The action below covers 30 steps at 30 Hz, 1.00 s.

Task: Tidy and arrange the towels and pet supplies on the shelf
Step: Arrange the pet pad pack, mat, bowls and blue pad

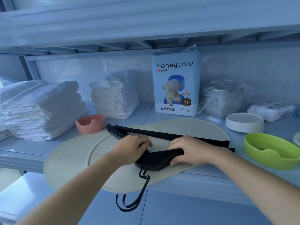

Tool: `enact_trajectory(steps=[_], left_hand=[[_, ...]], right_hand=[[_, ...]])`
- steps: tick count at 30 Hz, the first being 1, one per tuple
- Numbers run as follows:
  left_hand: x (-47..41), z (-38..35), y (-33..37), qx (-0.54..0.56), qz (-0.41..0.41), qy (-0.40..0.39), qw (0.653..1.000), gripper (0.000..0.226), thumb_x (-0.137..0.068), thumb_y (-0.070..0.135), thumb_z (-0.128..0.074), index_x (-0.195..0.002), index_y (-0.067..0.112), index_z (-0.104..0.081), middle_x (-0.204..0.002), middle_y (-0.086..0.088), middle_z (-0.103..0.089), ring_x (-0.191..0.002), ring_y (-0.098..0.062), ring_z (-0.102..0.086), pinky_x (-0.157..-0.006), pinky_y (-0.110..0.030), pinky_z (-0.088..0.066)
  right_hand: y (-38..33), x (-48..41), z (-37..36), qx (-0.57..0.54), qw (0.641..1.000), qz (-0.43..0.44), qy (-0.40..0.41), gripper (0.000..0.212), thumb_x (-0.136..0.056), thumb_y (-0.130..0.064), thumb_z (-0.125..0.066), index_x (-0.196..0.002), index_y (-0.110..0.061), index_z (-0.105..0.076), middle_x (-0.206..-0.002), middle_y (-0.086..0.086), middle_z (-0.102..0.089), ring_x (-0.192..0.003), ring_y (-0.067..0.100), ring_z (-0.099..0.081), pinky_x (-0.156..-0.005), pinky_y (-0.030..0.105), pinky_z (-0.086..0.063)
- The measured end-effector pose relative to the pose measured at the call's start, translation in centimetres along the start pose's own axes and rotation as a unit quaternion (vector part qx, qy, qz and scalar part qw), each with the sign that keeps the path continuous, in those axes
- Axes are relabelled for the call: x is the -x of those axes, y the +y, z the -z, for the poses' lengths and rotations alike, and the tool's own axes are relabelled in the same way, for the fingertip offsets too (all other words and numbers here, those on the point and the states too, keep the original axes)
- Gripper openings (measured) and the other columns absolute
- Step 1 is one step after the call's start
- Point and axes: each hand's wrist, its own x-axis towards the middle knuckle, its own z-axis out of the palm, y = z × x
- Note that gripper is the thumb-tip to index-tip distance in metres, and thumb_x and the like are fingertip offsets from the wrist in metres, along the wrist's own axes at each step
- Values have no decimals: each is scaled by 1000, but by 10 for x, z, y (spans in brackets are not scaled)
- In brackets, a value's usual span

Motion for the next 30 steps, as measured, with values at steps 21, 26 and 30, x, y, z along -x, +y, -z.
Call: enact_trajectory(steps=[21,26,30], left_hand=[[-44,13,4,-7,118,99,988,16,-89,28,-52,-95,32,-67,-85,21,-57,-89,-5,-58,-81,-24,-47],[-72,20,-32,-48,139,71,986,16,-89,29,-53,-98,31,-65,-92,17,-58,-90,-8,-56,-81,-24,-45],[-99,22,-53,-53,134,39,989,18,-89,28,-51,-101,29,-65,-96,12,-60,-90,-9,-55,-81,-24,-44]], right_hand=[[50,-49,44,-82,995,8,51,19,-84,-43,-65,-95,-30,-70,-96,-13,-69,-91,3,-61,-84,21,-48],[66,-86,51,-37,998,-16,56,20,-87,-36,-63,-103,-25,-68,-99,-11,-67,-91,6,-60,-81,18,-45],[76,-114,55,-6,998,-44,54,21,-88,-34,-62,-106,-23,-67,-97,-12,-63,-90,7,-57,-77,18,-41]])
